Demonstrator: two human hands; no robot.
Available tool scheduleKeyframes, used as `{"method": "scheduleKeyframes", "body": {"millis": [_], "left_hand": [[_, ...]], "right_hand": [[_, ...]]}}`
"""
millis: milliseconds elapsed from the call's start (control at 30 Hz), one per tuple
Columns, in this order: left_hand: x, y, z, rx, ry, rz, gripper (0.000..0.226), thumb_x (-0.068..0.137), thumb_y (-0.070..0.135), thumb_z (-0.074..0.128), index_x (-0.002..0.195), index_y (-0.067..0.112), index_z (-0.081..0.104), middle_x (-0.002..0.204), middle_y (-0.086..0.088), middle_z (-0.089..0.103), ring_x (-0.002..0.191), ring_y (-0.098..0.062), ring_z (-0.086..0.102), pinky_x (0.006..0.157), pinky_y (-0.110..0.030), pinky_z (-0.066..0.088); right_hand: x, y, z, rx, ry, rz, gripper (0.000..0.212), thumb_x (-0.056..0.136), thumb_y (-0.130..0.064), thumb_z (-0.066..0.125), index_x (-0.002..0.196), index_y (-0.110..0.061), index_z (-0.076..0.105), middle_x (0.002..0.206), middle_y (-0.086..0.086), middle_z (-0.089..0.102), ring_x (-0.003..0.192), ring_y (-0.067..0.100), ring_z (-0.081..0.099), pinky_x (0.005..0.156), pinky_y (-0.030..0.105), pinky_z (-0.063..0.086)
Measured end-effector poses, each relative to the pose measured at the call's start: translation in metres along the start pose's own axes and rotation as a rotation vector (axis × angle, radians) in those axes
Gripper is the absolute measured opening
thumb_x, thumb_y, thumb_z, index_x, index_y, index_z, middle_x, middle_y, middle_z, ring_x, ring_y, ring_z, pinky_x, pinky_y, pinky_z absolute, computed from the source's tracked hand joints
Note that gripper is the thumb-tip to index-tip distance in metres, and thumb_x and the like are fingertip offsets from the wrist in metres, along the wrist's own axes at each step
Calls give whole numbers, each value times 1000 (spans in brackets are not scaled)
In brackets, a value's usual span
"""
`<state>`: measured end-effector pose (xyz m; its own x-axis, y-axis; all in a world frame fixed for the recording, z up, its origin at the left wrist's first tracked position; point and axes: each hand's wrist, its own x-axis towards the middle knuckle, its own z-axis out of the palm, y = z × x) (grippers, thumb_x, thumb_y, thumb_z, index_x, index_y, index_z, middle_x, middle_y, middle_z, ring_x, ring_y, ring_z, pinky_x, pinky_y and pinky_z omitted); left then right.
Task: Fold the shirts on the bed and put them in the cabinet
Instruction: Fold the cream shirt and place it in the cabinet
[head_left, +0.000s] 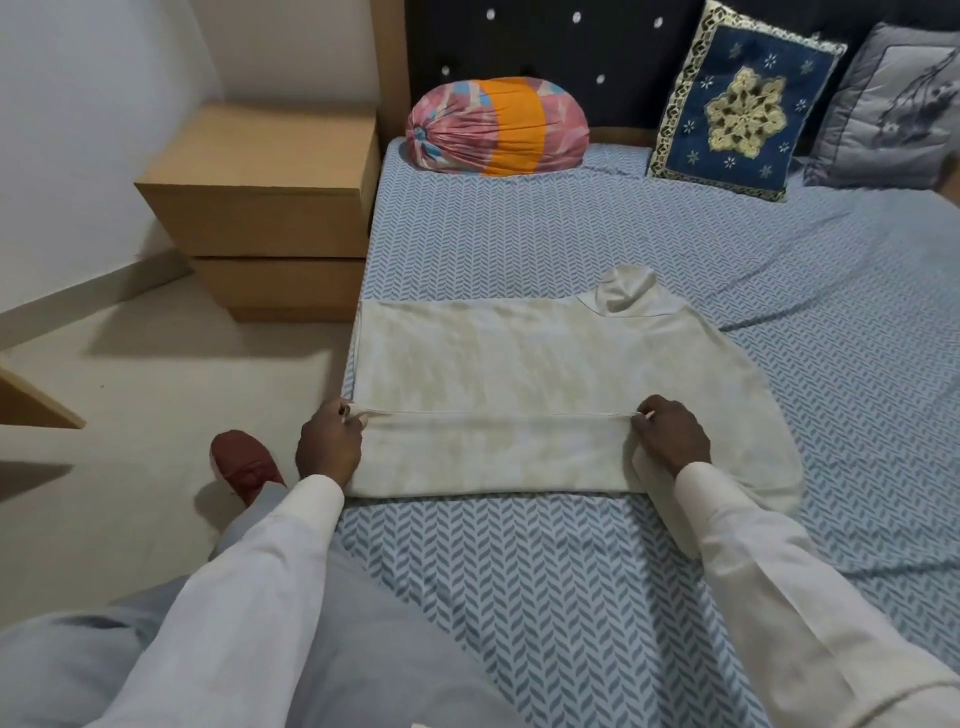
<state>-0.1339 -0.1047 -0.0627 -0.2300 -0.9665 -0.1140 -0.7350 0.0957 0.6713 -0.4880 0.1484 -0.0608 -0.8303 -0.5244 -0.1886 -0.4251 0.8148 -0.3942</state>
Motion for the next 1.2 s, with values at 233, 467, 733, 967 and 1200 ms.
{"method": "scheduleKeyframes", "body": {"millis": [233,467,733,967,1200], "left_hand": [[-55,43,49,205,-42,578,44,85,29,60,127,14,59,122,-14,57,111,-37,53,95,-46,47],[-118,96,113,734,-544,735,67,91,52,47,151,33,23,156,-8,20,140,-32,20,108,-51,26],[-119,100,117,765,-532,662,73,87,58,52,150,37,21,154,-4,19,137,-31,22,106,-50,30],[-118,100,120,751,-504,679,73,85,61,51,149,40,21,152,-2,21,134,-30,26,102,-47,32],[-118,102,119,760,-523,671,73,85,62,51,149,41,21,151,-1,22,134,-29,27,102,-47,33]], "right_hand": [[-72,33,-20,-282,8,-97,53,67,-60,70,100,-22,51,99,6,55,98,30,56,79,38,49],[-90,62,-17,-460,-233,-53,34,85,-43,60,111,-22,56,114,7,61,105,29,60,83,35,52],[45,27,-138,218,316,79,30,84,-25,65,113,-15,64,114,15,67,108,31,62,92,34,45],[19,129,-129,141,47,287,24,79,-18,75,100,-8,70,106,19,69,99,32,65,84,34,50],[-6,165,-91,201,154,390,6,74,-20,73,75,-20,67,84,11,69,78,27,67,68,28,50]]}}
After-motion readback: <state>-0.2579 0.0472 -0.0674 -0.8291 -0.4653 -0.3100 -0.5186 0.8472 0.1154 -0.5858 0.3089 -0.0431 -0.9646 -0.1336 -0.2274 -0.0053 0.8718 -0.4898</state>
